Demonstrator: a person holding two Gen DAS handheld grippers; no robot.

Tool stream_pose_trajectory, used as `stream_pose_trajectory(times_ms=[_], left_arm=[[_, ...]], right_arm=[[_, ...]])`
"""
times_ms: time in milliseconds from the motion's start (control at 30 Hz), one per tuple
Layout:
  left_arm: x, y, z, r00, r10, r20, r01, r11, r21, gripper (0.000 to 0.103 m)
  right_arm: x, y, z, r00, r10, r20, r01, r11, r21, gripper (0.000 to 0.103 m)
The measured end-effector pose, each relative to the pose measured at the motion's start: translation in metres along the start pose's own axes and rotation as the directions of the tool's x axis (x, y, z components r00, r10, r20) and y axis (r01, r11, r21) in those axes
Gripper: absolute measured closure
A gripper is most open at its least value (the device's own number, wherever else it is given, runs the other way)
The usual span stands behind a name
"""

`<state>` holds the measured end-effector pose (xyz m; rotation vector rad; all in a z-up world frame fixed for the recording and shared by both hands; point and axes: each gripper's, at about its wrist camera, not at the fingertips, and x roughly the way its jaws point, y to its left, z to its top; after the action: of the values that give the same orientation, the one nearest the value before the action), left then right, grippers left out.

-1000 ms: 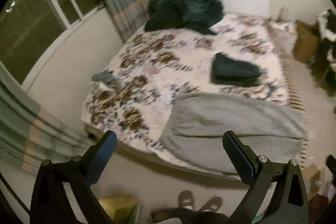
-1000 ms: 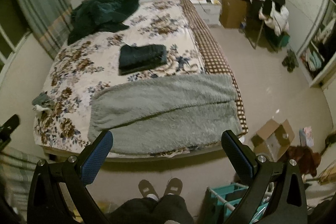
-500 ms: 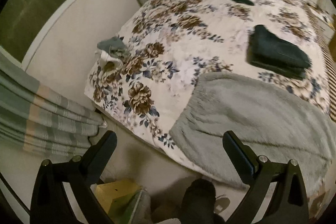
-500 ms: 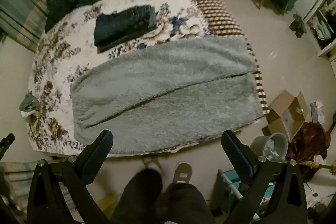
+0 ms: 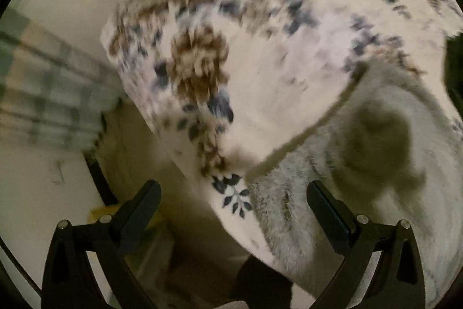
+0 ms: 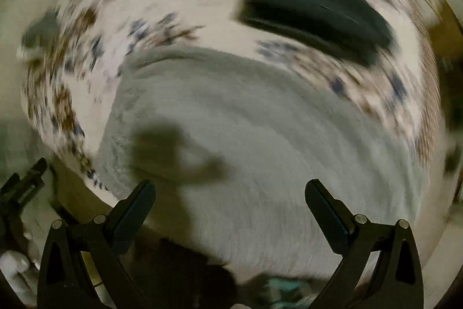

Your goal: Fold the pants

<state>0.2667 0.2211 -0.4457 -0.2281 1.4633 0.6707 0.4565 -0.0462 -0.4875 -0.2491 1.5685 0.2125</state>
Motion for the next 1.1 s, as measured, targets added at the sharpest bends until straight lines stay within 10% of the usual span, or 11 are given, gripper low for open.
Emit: stream_pose_trajectory(times_ms=[167,333,433,500,567,633,900,1100], left_arm=[[0.066,-0.001,-0.002,0.998,-0.049,-0.043,0.045,0.996,-0.081,0.000],[0.106,-0.011,-0.013,0.990,-0.127,-0.068,0.113,0.978,-0.178,0.001],[0.125,-0.017,-0.020,0.976,-0.204,-0.080,0.182,0.956,-0.228,0.029],[0.127,-0.015,-0.023,0.953,-0.302,-0.031,0.282,0.920,-0.273,0.068],[0.119,-0.018,-0.025,0.940,-0.342,0.012,0.333,0.904,-0.270,0.088],[0.109,-0.024,-0.027,0.944,-0.330,0.027,0.327,0.915,-0.235,0.091],[0.088,-0.029,-0.025,0.922,-0.380,0.068,0.386,0.903,-0.187,0.091],[0.068,-0.027,-0.011,0.928,-0.368,0.052,0.370,0.906,-0.203,0.086]], right_arm=[[0.067,0.079,0.108,0.998,-0.059,0.015,0.060,0.949,-0.310,0.000],[0.135,0.138,0.173,0.988,-0.141,0.060,0.150,0.808,-0.570,0.000],[0.173,0.155,0.190,0.987,-0.158,0.033,0.140,0.735,-0.663,0.000],[0.190,0.156,0.196,0.991,-0.124,-0.043,0.063,0.740,-0.670,0.014],[0.195,0.154,0.197,0.991,-0.066,-0.112,-0.024,0.754,-0.656,0.069],[0.189,0.150,0.194,0.994,-0.028,-0.105,-0.046,0.767,-0.640,0.094],[0.152,0.103,0.194,0.997,-0.043,0.061,0.070,0.817,-0.573,0.097],[0.160,0.069,0.162,0.998,0.038,-0.040,-0.053,0.878,-0.475,0.086]])
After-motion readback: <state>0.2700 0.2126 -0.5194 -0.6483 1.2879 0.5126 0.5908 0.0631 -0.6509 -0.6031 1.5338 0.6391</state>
